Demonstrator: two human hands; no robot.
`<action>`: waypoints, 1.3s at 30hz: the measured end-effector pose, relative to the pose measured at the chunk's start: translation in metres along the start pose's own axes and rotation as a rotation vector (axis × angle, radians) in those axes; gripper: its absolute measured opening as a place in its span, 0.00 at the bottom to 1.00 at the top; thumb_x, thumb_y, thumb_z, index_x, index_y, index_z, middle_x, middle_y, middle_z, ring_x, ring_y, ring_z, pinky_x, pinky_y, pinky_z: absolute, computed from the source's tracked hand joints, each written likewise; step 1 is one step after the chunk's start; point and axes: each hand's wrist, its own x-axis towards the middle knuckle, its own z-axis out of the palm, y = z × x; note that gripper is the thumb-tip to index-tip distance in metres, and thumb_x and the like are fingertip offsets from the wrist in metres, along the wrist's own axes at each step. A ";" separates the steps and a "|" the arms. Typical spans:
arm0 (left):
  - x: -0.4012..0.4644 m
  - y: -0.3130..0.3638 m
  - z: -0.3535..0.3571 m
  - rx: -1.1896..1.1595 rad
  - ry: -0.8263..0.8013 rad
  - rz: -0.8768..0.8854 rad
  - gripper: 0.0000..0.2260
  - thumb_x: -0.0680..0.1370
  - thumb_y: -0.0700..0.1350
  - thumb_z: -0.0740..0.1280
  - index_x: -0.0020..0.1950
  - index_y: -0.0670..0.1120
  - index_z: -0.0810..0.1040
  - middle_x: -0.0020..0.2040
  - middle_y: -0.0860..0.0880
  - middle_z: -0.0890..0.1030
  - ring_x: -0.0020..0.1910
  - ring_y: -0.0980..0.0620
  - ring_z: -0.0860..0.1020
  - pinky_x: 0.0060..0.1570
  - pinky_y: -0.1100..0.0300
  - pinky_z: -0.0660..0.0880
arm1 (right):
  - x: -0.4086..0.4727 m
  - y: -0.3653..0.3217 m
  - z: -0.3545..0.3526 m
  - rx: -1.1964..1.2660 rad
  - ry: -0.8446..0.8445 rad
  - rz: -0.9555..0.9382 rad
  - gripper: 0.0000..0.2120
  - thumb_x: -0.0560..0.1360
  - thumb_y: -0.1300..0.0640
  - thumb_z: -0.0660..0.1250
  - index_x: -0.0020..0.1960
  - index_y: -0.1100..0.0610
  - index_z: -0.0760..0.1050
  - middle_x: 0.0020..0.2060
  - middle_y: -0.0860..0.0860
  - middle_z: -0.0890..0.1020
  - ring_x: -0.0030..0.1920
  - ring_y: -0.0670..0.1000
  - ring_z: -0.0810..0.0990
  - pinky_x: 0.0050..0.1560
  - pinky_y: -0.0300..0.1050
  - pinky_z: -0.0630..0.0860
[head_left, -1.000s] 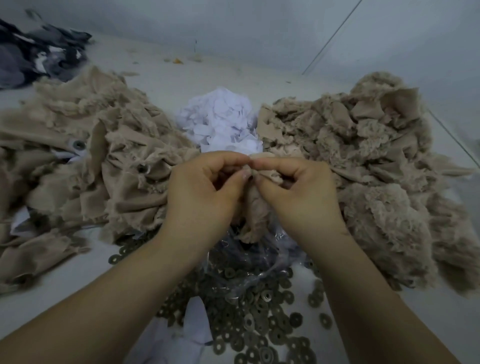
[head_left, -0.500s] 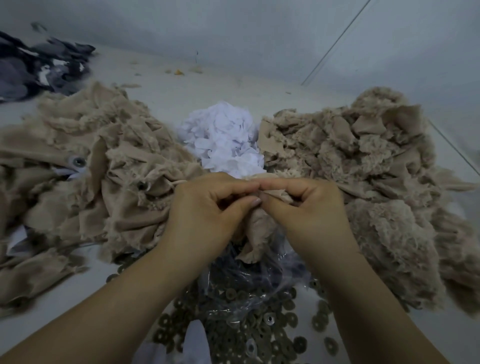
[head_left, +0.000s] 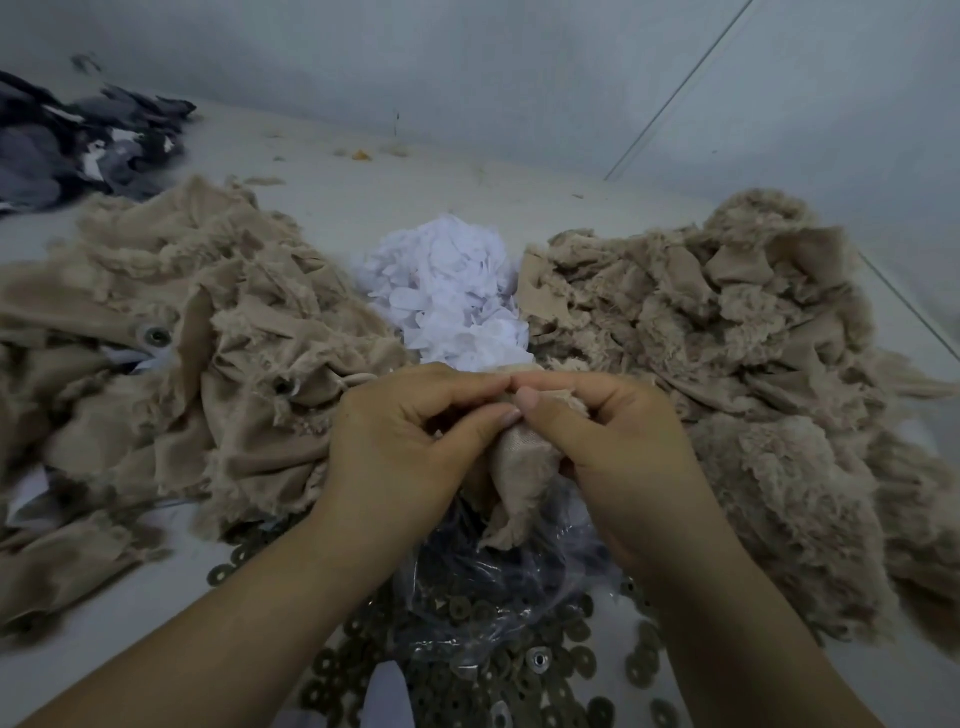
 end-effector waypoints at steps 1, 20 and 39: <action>0.001 0.000 -0.001 -0.008 -0.009 0.010 0.11 0.71 0.43 0.76 0.52 0.51 0.84 0.43 0.58 0.85 0.44 0.58 0.84 0.45 0.56 0.82 | 0.001 0.001 0.000 0.039 -0.013 0.019 0.06 0.76 0.65 0.70 0.50 0.60 0.85 0.46 0.58 0.87 0.50 0.56 0.86 0.50 0.49 0.83; 0.008 -0.010 -0.008 -0.034 -0.220 0.040 0.11 0.73 0.43 0.72 0.55 0.49 0.83 0.39 0.54 0.84 0.40 0.58 0.81 0.42 0.68 0.75 | 0.005 0.006 0.001 0.123 -0.052 0.099 0.06 0.74 0.65 0.70 0.46 0.60 0.86 0.46 0.61 0.86 0.50 0.58 0.86 0.49 0.47 0.81; 0.004 -0.007 -0.003 -0.047 -0.149 0.046 0.12 0.74 0.39 0.71 0.57 0.44 0.83 0.46 0.54 0.85 0.46 0.58 0.82 0.49 0.66 0.76 | -0.001 -0.004 0.008 0.166 -0.044 0.109 0.06 0.74 0.64 0.70 0.44 0.58 0.86 0.45 0.61 0.86 0.47 0.57 0.87 0.46 0.45 0.82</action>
